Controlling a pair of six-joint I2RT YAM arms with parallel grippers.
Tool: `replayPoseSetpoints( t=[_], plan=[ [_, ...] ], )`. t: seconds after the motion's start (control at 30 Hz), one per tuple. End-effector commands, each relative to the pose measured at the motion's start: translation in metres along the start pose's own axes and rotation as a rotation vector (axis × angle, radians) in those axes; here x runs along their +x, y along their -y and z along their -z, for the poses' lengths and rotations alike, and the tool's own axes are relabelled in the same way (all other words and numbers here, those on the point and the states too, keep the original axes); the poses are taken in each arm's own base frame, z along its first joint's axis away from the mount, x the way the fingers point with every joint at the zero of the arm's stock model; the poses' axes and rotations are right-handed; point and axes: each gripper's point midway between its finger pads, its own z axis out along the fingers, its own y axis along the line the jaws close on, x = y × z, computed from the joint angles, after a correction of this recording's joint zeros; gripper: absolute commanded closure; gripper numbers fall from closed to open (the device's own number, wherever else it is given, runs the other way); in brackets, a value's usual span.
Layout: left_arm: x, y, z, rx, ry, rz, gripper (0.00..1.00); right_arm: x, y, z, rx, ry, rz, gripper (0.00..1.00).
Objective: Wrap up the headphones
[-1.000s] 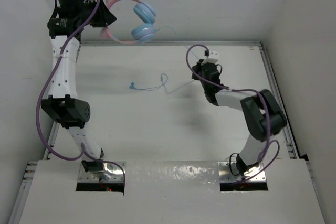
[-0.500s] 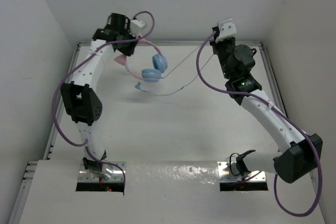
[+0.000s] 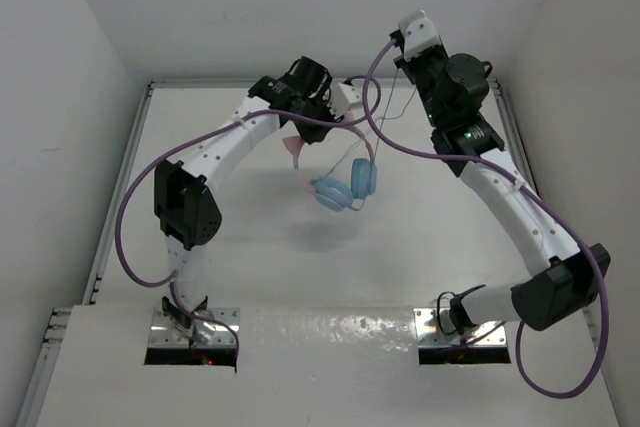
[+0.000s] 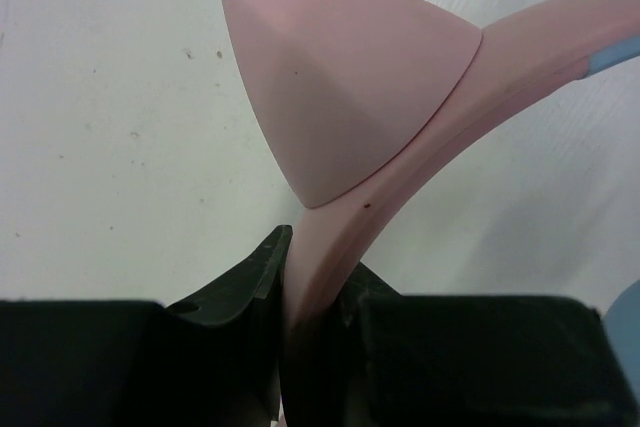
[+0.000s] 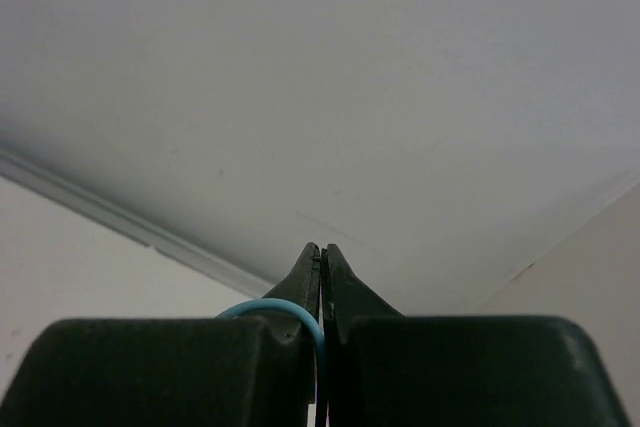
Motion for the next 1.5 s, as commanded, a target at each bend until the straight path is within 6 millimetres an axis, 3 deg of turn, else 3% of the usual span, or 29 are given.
replayPoseSetpoints(
  t=[0.0, 0.13, 0.3, 0.4, 0.53, 0.67, 0.73, 0.8, 0.83, 1.03, 1.13, 1.27, 1.33, 1.37, 1.47],
  plan=[
    [-0.024, -0.022, 0.031, -0.117, 0.081, 0.011, 1.0, -0.002, 0.008, 0.008, -0.02, -0.031, 0.061, 1.0],
    [-0.03, 0.004, 0.039, 0.013, 0.119, -0.093, 1.0, 0.005, 0.014, 0.009, -0.007, -0.053, 0.048, 1.0],
    [-0.039, 0.028, 0.037, 0.023, 0.098, -0.171, 1.0, 0.001, 0.011, -0.011, 0.001, -0.04, -0.027, 1.0],
    [-0.048, 0.053, 0.036, 0.098, 0.13, -0.162, 1.0, 0.008, 0.005, -0.026, 0.0, -0.055, -0.122, 1.0],
    [-0.065, 0.069, 0.045, 0.179, 0.206, -0.113, 1.0, 0.038, -0.009, -0.041, -0.004, -0.121, -0.19, 1.0],
    [-0.074, 0.078, 0.056, 0.223, 0.244, -0.091, 1.0, 0.073, -0.012, -0.043, 0.013, -0.197, -0.31, 1.0],
    [-0.075, 0.078, 0.055, 0.225, 0.245, -0.078, 1.0, 0.082, -0.019, -0.04, 0.001, -0.218, -0.368, 1.0],
    [-0.075, 0.072, 0.049, 0.196, 0.242, -0.056, 1.0, 0.076, -0.028, -0.034, -0.036, -0.192, -0.44, 1.0],
    [-0.073, 0.072, 0.046, 0.201, 0.238, -0.046, 1.0, 0.062, -0.024, -0.032, -0.035, -0.146, -0.481, 1.0],
    [-0.08, 0.078, 0.047, 0.243, 0.267, -0.034, 1.0, 0.045, -0.019, -0.021, -0.043, -0.101, -0.52, 1.0],
    [-0.087, 0.096, 0.062, 0.344, 0.31, -0.096, 1.0, 0.057, -0.011, -0.021, 0.001, -0.138, -0.462, 1.0],
    [-0.098, 0.101, 0.081, 0.367, 0.356, -0.105, 1.0, 0.086, -0.019, -0.024, 0.005, -0.241, -0.424, 1.0],
    [-0.097, 0.09, 0.077, 0.301, 0.334, -0.052, 1.0, 0.09, -0.028, -0.021, -0.028, -0.264, -0.451, 1.0],
    [-0.101, 0.079, 0.071, 0.244, 0.338, -0.024, 1.0, 0.085, -0.031, -0.02, -0.052, -0.25, -0.462, 1.0],
    [-0.079, 0.045, 0.042, 0.048, 0.237, 0.098, 1.0, 0.06, -0.032, -0.009, -0.068, -0.176, -0.48, 1.0]
  ],
)
